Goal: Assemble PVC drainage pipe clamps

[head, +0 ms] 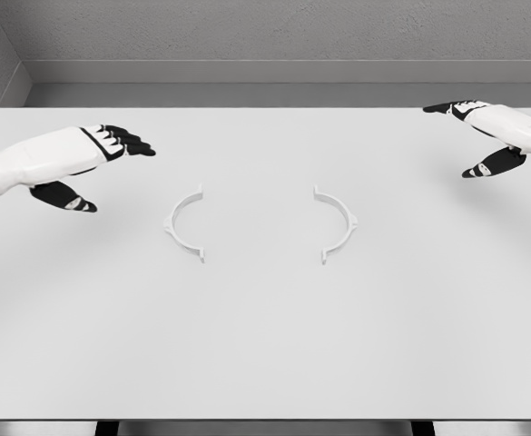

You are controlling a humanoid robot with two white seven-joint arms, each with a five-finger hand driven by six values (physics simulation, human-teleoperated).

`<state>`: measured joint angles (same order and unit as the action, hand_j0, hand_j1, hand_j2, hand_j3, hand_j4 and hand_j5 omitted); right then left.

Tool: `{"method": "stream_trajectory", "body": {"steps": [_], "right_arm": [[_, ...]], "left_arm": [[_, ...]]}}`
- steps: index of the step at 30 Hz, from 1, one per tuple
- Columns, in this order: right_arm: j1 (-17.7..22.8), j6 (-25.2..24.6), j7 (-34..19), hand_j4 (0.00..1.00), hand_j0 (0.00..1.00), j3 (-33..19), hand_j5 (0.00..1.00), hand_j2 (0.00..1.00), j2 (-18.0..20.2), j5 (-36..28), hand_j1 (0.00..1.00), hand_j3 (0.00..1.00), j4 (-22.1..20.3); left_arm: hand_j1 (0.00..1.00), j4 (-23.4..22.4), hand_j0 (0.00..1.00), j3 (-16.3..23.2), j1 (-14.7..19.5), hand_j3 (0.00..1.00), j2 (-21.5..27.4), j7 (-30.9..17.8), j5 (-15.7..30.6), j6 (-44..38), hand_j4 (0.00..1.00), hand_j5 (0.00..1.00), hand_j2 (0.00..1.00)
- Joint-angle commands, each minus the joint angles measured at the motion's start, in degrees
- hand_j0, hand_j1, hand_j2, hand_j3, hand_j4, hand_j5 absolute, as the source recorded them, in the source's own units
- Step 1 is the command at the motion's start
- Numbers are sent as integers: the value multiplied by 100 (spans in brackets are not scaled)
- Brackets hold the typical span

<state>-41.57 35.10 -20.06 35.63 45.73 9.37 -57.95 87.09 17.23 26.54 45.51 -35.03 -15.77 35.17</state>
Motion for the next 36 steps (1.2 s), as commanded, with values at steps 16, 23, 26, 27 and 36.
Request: {"method": "stream_trajectory", "body": {"steps": [16, 23, 26, 27, 36], "right_arm": [[176, -10, -657, 100, 100, 49, 100, 100, -873, 162, 100, 100, 55], [149, -10, -719, 100, 100, 164, 100, 100, -1093, 179, 100, 100, 20], [158, -10, -895, 100, 100, 164, 100, 100, -1242, 197, 100, 100, 20], [141, -10, -903, 100, 100, 181, 100, 100, -1304, 206, 100, 100, 20], [70, -10, -912, 100, 100, 436, 100, 100, -1506, 223, 100, 100, 20]], "left_arm": [[100, -61, 100, 149, -132, 100, -798, 3, -462, -17, 100, 100, 100], [100, -271, 100, 157, -114, 100, -947, 3, -884, -17, 100, 100, 100], [100, -368, 100, 166, -105, 100, -1149, 3, -1112, -17, 100, 100, 100], [100, -377, 100, 158, -105, 100, -1184, 3, -1165, -17, 100, 100, 100], [100, -588, 100, 96, -18, 100, -1483, 3, -1666, -17, 100, 100, 100]]}}
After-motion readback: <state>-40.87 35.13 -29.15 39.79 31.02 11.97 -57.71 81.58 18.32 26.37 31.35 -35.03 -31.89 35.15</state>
